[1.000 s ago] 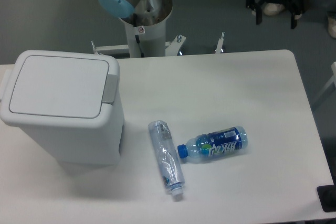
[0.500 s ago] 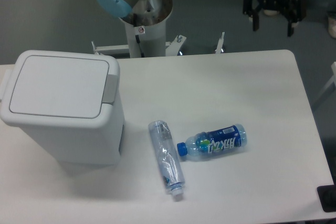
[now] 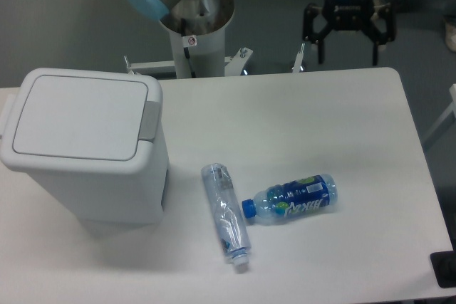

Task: Open the trash can
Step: 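Move the open gripper over the trash can lid's hinged edge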

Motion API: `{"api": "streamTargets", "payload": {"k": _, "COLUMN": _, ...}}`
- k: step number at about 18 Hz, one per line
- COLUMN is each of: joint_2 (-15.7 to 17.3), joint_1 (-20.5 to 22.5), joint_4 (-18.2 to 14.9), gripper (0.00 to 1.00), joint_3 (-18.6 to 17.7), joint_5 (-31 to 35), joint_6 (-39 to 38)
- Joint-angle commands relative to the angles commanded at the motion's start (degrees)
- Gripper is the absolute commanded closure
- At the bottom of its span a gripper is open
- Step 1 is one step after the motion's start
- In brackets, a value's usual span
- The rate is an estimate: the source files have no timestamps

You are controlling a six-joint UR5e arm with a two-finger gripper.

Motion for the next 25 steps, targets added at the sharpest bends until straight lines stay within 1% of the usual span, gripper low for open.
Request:
{"api": "streamTargets", "payload": {"k": 2, "joint_2": -1.23, "joint_1": -2.90, "joint_4": 0.79, "gripper": 0.00, "joint_3": 1.05, "joint_5": -2.98, "joint_6": -8.18}}
{"api": "streamTargets", "payload": {"k": 5, "joint_2": -2.46, "joint_1": -5.72, "joint_4": 1.23, "gripper": 0.00, "joint_3": 1.76, "joint_5": -5.89, "joint_6": -19.08}}
{"api": "streamTargets", "payload": {"k": 10, "joint_2": -2.73, "joint_1": -9.41, "joint_4": 1.93, "gripper": 0.00, "joint_3": 1.94, "joint_5": -12.13, "joint_6": -28.68}}
{"api": "streamTargets", "payload": {"k": 12, "joint_2": -2.82, "joint_1": -11.43, "joint_4": 2.02, "gripper": 0.00, "joint_3": 1.85, "joint_5": -12.31, "joint_6": -30.36}}
{"api": "streamTargets", "payload": {"k": 17, "joint_2": -3.25, "joint_1": -16.53, "joint_4": 2.20, "gripper": 0.00, "joint_3": 0.89, "joint_5": -12.23, "joint_6": -31.16}}
{"api": "streamTargets", "payload": {"k": 21, "joint_2": -4.66, "joint_1": -19.26, "joint_4": 2.46, "gripper": 0.00, "joint_3": 0.80, "joint_5": -12.22, "joint_6": -31.25}}
{"api": "streamTargets", "payload": {"k": 25, "joint_2": -4.49, "joint_1": -20.40, "joint_4": 2.46, "gripper": 0.00, "joint_3": -0.26, "joint_5": -12.22, "joint_6": -31.25}}
